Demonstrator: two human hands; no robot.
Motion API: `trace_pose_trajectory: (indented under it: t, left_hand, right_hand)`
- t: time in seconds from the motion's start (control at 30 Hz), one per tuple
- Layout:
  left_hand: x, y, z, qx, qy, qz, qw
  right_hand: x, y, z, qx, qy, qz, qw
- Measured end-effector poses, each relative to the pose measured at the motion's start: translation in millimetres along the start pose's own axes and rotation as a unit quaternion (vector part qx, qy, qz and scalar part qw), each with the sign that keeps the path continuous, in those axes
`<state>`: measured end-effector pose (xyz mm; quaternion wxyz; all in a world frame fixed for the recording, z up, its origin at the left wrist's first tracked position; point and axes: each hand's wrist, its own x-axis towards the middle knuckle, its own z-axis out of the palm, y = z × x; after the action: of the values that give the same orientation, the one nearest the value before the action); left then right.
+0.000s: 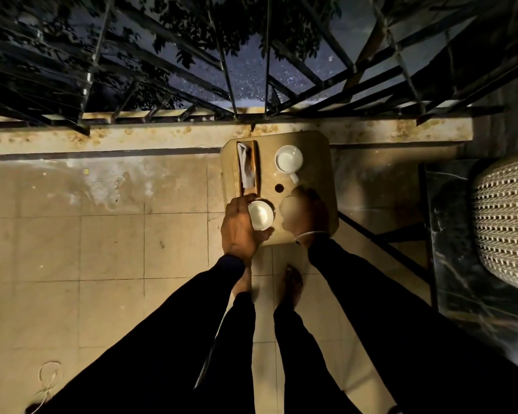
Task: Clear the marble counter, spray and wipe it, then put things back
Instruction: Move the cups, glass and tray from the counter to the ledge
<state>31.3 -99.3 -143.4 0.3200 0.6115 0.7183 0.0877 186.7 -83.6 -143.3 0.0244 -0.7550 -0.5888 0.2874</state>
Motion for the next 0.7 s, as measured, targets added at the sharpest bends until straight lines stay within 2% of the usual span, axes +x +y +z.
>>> trace_pose_trajectory:
  t: [0.13, 0.27, 0.4, 0.6, 0.7]
  left_hand:
    - [-6, 7, -23, 0.029, 0.009, 0.054, 0.998]
    - [-15, 31, -58, 0.057, 0.027, 0.098, 0.993]
    - [-20, 92, -108, 0.053, 0.015, 0.189, 0.981]
    - [-23, 212, -162, 0.084, -0.067, 0.336, 0.936]
    - [-26, 267, -173, 0.103, -0.067, 0.408, 0.905]
  right_hand:
    - [-16, -5, -25, 0.027, 0.026, 0.004, 0.999]
    - [-39, -15, -53, 0.018, 0.101, 0.0, 0.995]
    - [-60, -25, -110, -0.019, 0.143, -0.011, 0.989]
    - [-95, -22, -227, -0.102, 0.255, -0.056, 0.96]
    - [-114, -11, -285, -0.073, 0.27, -0.051, 0.959]
